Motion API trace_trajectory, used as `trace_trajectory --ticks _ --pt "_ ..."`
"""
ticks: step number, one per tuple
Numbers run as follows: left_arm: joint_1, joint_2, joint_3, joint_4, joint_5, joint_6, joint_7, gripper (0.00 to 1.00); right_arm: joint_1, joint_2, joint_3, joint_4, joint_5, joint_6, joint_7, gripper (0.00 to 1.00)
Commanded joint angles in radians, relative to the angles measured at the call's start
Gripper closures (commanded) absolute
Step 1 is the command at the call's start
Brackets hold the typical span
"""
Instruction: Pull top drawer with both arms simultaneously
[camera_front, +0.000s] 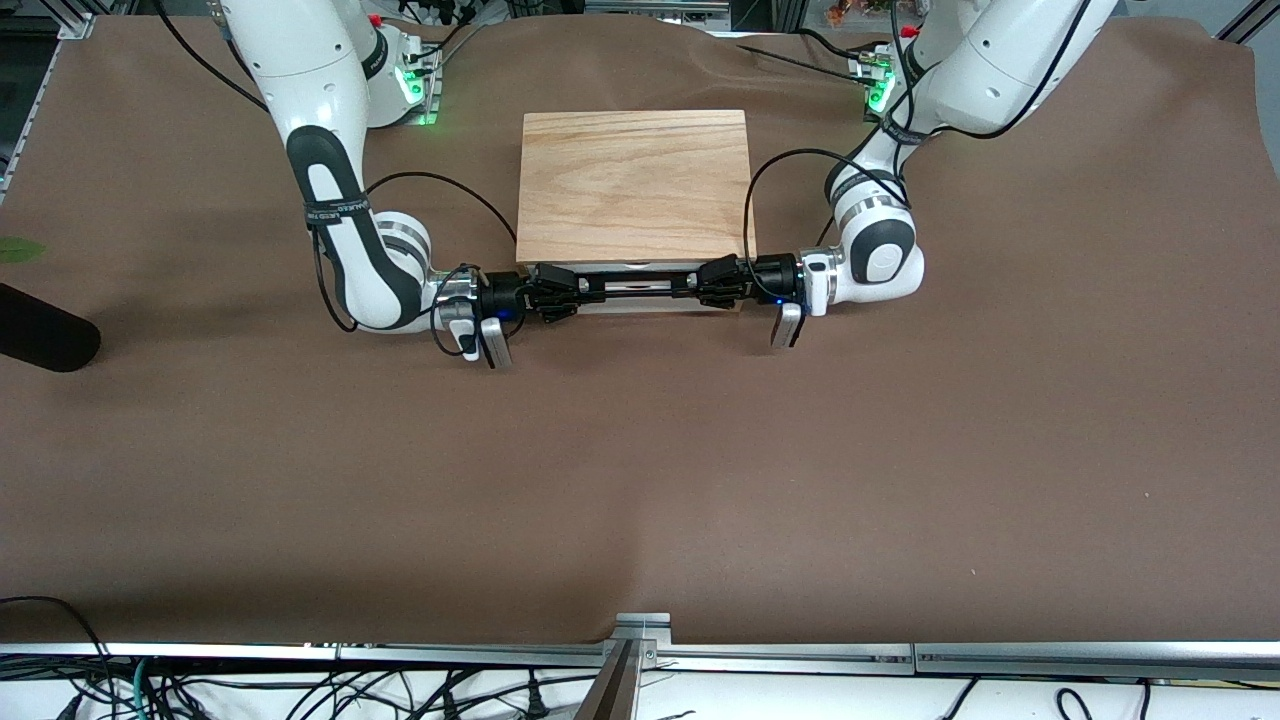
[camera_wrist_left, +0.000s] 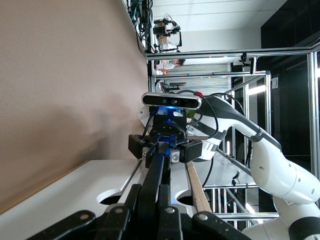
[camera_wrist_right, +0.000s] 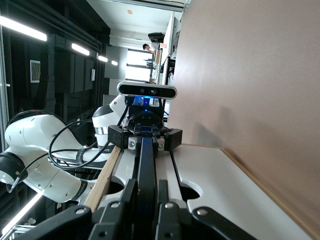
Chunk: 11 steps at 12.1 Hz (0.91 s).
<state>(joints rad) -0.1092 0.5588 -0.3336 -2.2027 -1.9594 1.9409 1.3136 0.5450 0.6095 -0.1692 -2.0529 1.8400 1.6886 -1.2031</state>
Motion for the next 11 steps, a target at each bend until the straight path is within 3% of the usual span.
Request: trace_trajectory --ticks 1,11 --pt "-0.014 -0.017 -0.018 -0.032 -0.003 -0.014 0.010 1.00 -0.003 -0.004 0.000 -0.006 -0.013 0.002 -0.013 0.78" --pt "-0.014 -0.011 -0.004 -0.005 0.013 -0.002 -0.053 1.00 -0.040 0.072 -0.003 0.143 -0.013 0.008 0.051 0.78"
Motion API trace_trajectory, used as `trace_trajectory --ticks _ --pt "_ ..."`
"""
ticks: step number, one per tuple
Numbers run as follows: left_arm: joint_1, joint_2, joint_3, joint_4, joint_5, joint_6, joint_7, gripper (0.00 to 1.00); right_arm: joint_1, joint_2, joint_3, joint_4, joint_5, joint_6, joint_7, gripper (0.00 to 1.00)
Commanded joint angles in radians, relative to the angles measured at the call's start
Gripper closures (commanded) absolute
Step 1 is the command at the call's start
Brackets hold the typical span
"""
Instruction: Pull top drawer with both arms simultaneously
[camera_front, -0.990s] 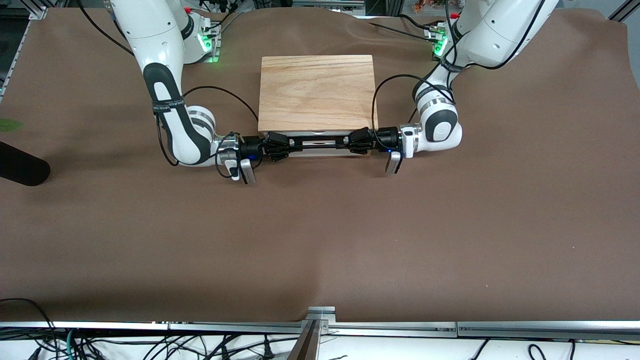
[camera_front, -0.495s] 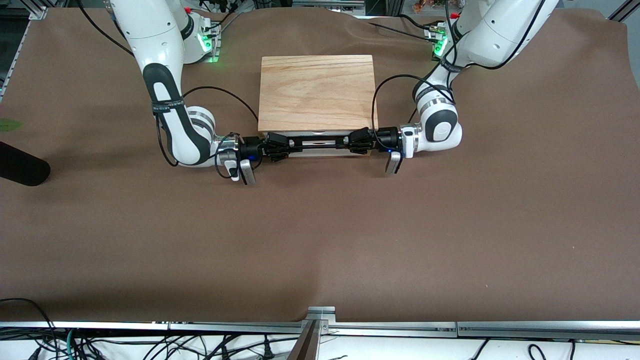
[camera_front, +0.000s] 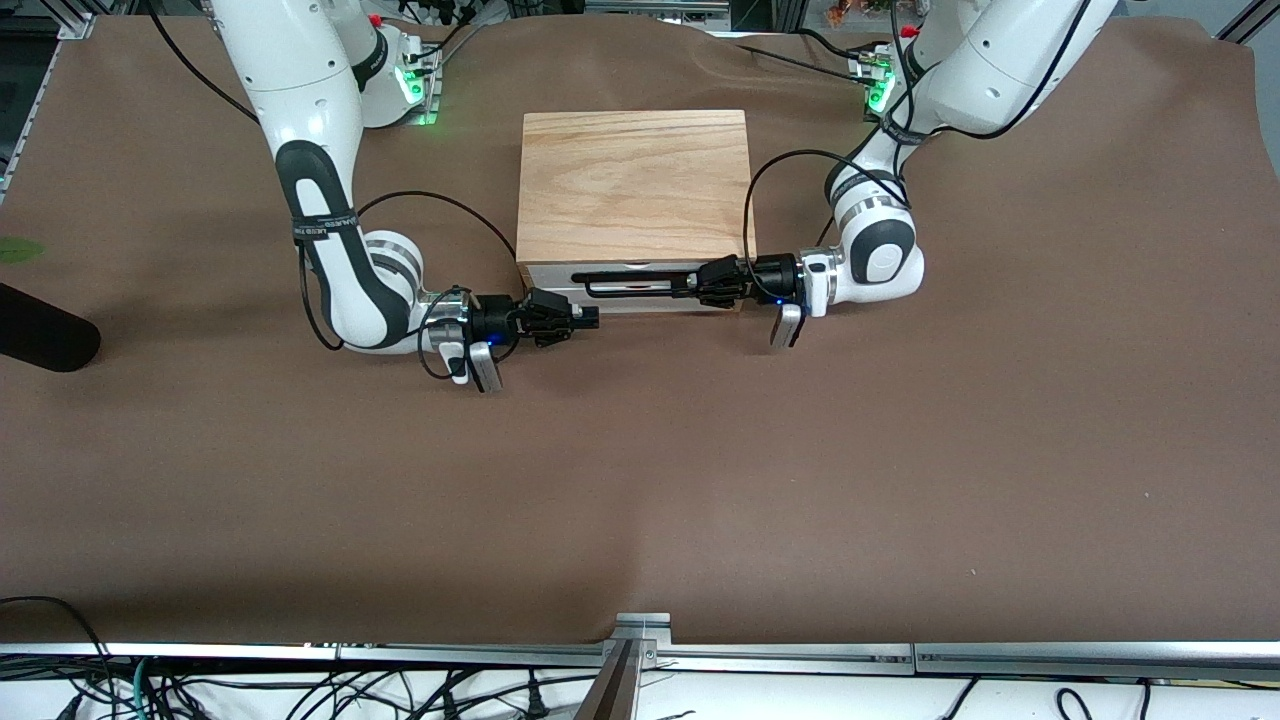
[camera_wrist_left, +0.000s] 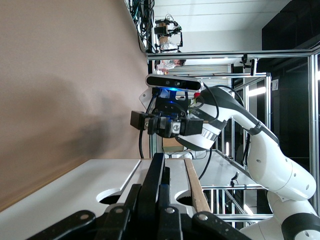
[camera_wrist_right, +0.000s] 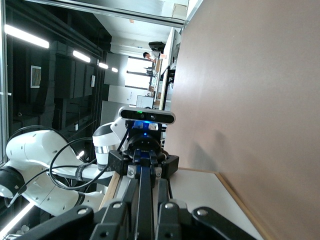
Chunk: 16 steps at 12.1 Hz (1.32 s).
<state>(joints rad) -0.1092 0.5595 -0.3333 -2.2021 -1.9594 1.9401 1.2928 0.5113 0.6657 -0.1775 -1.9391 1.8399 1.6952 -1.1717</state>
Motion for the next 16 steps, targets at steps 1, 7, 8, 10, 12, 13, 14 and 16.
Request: trace_trajectory --ticks 1,7,8,10,12,13,14,16 --pt "-0.014 -0.012 -0.001 0.002 0.023 -0.001 -0.049 1.00 0.001 0.015 0.006 0.023 -0.014 0.006 0.020 0.78" --pt "-0.014 -0.012 0.000 0.002 0.030 -0.001 -0.063 1.00 0.015 -0.012 0.012 -0.044 -0.014 0.000 0.004 0.77" --pt "-0.014 -0.012 0.000 0.002 0.030 -0.001 -0.067 1.00 0.015 -0.020 0.012 -0.049 -0.014 0.000 0.004 0.76" --pt "-0.014 -0.012 0.000 0.002 0.030 -0.001 -0.070 1.00 0.016 -0.046 0.012 -0.063 -0.014 0.003 0.020 0.75" --pt "-0.014 -0.013 0.000 0.002 0.030 -0.001 -0.070 1.00 0.016 -0.064 0.013 -0.073 -0.014 0.003 0.021 0.75" --pt "-0.014 -0.012 0.000 0.002 0.030 -0.001 -0.070 1.00 0.016 -0.070 0.013 -0.077 -0.016 0.001 0.021 0.75" --pt "-0.014 -0.012 0.000 0.002 0.030 -0.001 -0.070 1.00 0.016 -0.074 0.013 -0.084 -0.014 0.001 0.021 0.75" --pt "-0.014 -0.012 0.000 0.002 0.030 -0.001 -0.070 1.00 0.016 -0.083 0.015 -0.107 -0.014 0.000 0.020 0.74"
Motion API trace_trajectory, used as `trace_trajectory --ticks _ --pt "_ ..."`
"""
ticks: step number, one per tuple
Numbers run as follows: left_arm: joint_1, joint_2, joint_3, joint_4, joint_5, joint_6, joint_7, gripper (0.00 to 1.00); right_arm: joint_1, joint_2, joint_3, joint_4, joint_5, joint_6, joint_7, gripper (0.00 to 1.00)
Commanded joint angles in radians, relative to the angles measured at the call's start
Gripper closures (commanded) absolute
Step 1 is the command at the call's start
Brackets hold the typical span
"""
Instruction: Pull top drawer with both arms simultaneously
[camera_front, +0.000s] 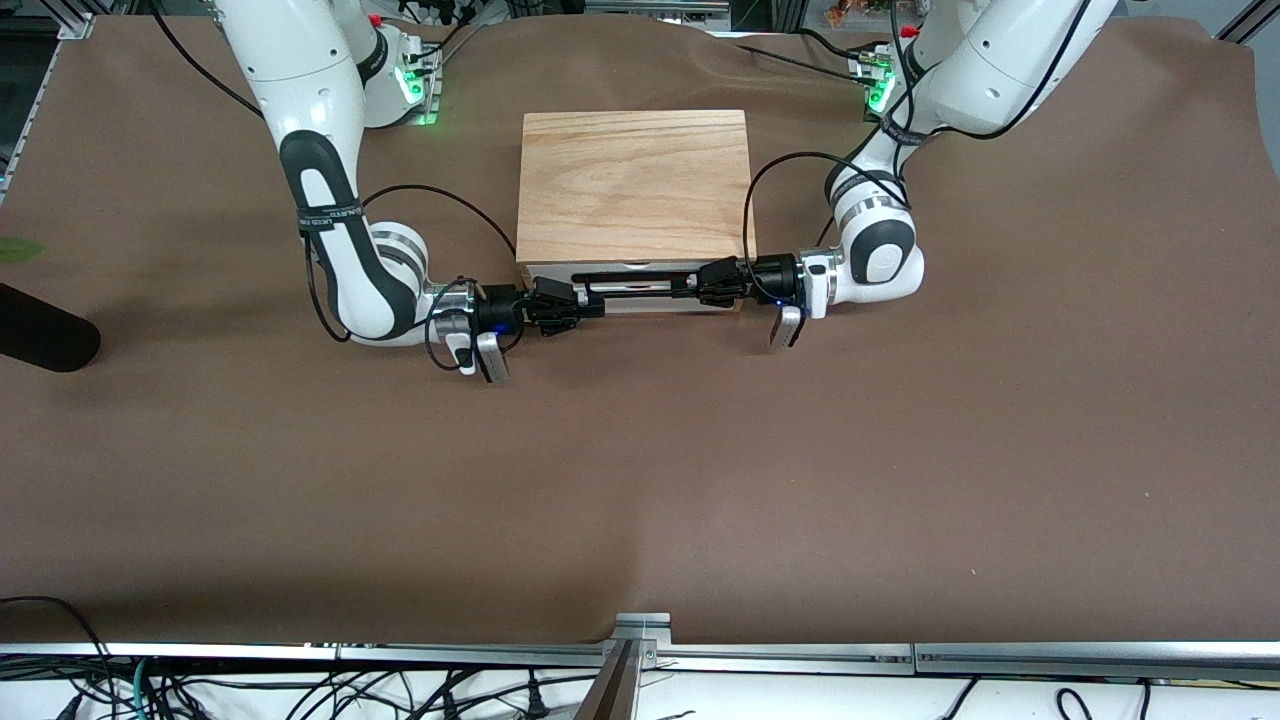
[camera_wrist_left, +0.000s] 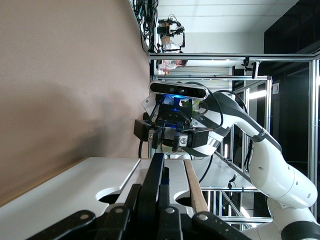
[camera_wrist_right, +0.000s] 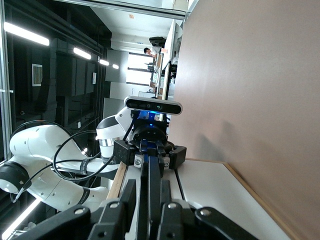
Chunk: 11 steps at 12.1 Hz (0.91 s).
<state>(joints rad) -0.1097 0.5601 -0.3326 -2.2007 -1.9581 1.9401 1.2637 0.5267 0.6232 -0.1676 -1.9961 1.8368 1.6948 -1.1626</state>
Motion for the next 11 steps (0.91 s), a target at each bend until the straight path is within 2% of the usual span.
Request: trace_trajectory --ticks 1,5,6,11 --pt "-0.013 -0.013 0.000 0.001 0.028 -0.001 -0.041 1.00 0.001 -0.040 0.008 -0.062 -0.011 -0.001 0.006 0.73" --pt "-0.013 -0.013 0.000 0.001 0.028 -0.001 -0.041 1.00 0.003 -0.040 0.017 -0.085 -0.013 0.000 -0.006 0.70" --pt "-0.013 -0.013 0.000 0.001 0.028 -0.001 -0.041 1.00 0.003 -0.039 0.023 -0.085 -0.013 0.002 -0.008 0.65" --pt "-0.013 -0.011 0.000 0.001 0.028 -0.001 -0.043 1.00 0.006 -0.033 0.023 -0.082 -0.011 0.005 -0.008 0.66"
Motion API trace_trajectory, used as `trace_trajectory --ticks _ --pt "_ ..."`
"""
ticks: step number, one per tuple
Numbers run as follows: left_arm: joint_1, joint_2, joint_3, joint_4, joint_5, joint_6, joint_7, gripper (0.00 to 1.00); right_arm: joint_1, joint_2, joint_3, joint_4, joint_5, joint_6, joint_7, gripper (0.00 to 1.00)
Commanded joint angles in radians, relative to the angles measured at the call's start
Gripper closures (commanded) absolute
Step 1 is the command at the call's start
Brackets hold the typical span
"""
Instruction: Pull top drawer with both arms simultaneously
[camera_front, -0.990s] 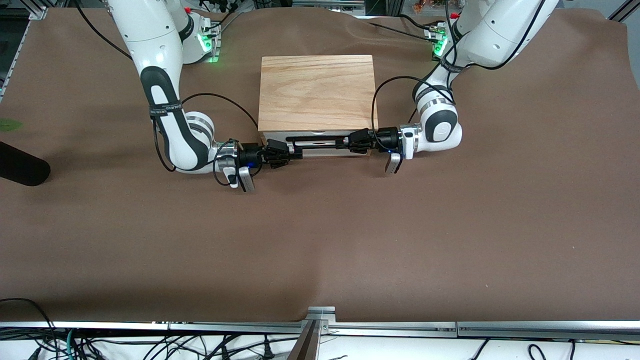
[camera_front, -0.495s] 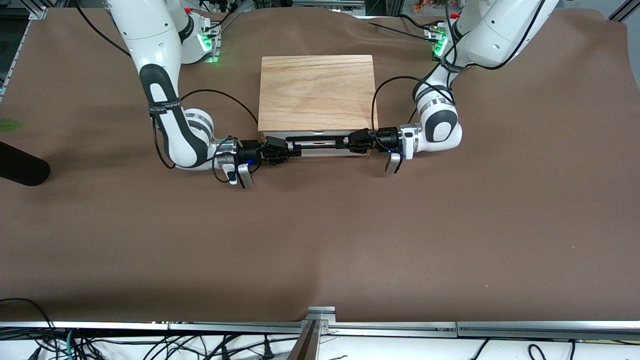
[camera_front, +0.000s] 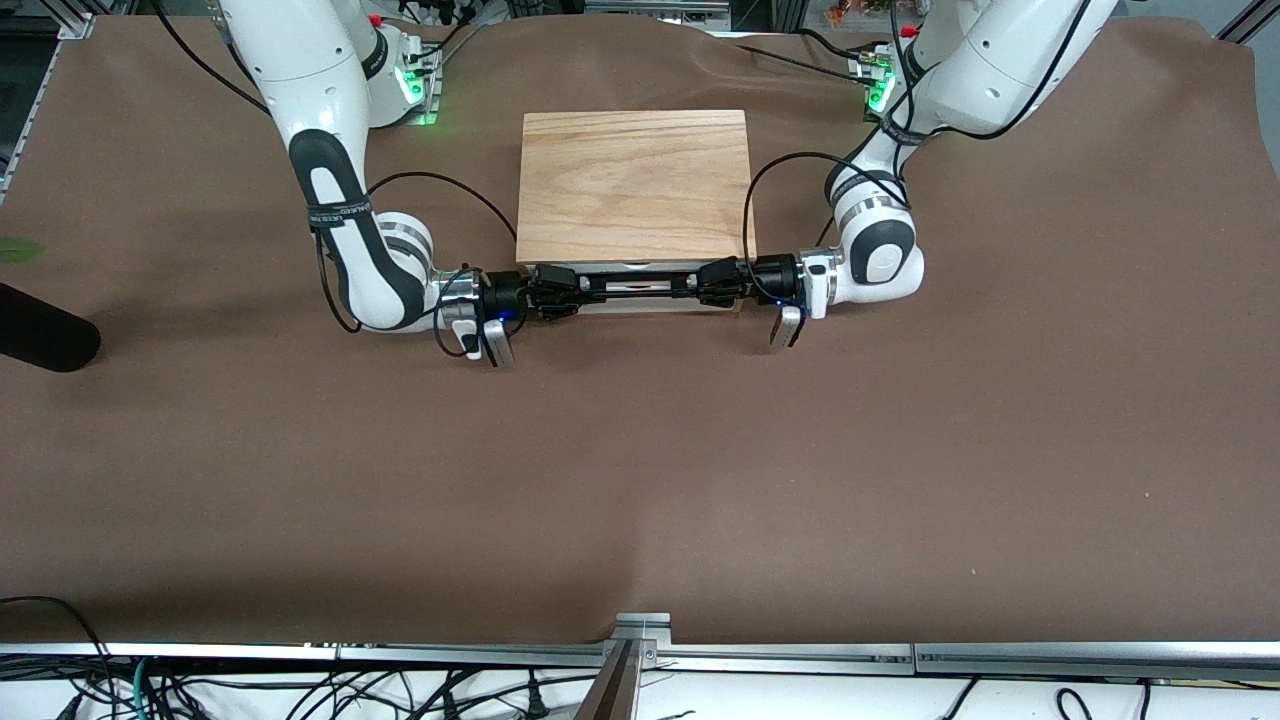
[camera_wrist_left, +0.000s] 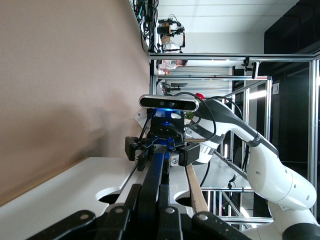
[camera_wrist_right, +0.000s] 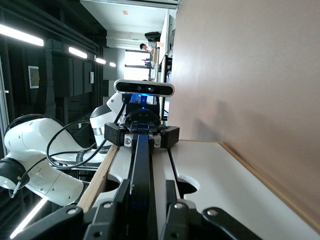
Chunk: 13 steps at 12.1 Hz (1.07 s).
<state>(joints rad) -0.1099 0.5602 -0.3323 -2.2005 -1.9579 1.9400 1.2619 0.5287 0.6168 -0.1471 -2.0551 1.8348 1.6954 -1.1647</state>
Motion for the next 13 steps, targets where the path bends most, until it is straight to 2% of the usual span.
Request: trace_trajectory --ticks 1,2,4,5,9,13 --pt "-0.013 -0.011 -0.001 0.001 0.028 -0.001 -0.045 1.00 0.004 -0.029 0.003 -0.027 -0.009 0.004 -0.006 0.66" --pt "-0.013 -0.011 -0.001 0.001 0.030 -0.001 -0.045 1.00 0.004 -0.029 0.003 -0.028 -0.009 0.004 -0.006 0.67" --pt "-0.013 -0.011 -0.001 0.001 0.028 -0.001 -0.047 1.00 0.007 -0.029 0.003 -0.023 -0.009 0.010 -0.004 0.91" --pt "-0.013 -0.011 -0.001 0.001 0.028 -0.001 -0.047 1.00 0.007 -0.029 0.003 -0.022 -0.008 0.010 -0.004 0.96" --pt "-0.013 -0.010 -0.001 0.001 0.028 -0.001 -0.047 1.00 0.004 -0.028 0.001 -0.005 -0.006 0.010 0.005 0.98" --pt "-0.014 0.006 0.001 0.004 0.030 0.000 -0.047 1.00 -0.018 0.006 -0.003 0.079 -0.002 0.012 0.032 0.98"
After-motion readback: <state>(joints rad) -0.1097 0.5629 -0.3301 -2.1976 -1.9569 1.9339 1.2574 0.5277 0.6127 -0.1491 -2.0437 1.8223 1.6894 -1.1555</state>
